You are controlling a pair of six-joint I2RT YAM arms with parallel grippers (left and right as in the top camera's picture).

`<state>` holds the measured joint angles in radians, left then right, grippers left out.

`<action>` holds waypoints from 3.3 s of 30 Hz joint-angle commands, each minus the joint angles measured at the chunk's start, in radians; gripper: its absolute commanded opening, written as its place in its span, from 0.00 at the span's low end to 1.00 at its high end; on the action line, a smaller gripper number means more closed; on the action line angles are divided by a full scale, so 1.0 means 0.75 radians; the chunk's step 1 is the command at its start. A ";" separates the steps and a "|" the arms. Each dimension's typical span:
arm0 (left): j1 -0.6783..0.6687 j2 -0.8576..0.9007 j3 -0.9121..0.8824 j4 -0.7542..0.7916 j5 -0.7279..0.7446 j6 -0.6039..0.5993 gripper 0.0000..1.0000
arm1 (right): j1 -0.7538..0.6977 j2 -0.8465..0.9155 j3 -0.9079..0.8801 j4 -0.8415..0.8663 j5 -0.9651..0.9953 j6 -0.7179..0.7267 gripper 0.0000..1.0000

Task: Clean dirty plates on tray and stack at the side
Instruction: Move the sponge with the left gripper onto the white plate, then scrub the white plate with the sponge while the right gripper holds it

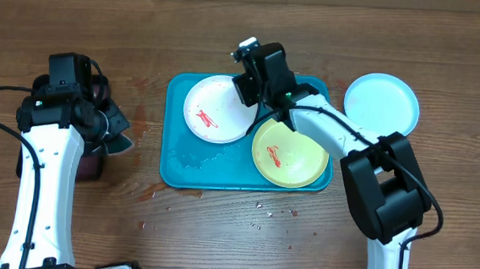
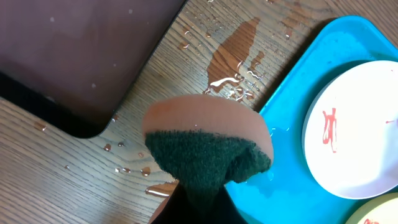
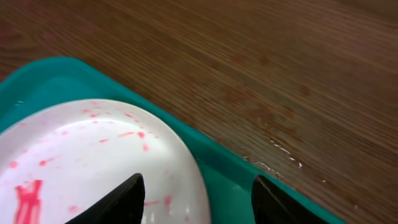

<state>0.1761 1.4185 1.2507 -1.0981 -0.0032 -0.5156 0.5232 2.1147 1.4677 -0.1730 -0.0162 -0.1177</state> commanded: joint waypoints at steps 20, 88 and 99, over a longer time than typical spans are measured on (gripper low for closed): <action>-0.009 0.001 0.002 0.004 0.007 0.030 0.04 | 0.024 0.113 0.019 -0.154 -0.109 0.073 0.11; -0.540 0.748 0.289 0.109 -0.375 0.109 0.04 | 0.141 -0.035 -0.012 -0.654 -0.119 0.861 0.04; -0.544 0.803 0.169 0.445 0.319 0.103 0.04 | 0.141 -0.035 -0.012 -0.640 -0.120 0.861 0.04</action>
<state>-0.2295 1.9835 1.4151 -0.7856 0.0895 -0.4194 0.6346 2.1101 1.4685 -0.6579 -0.1303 0.5240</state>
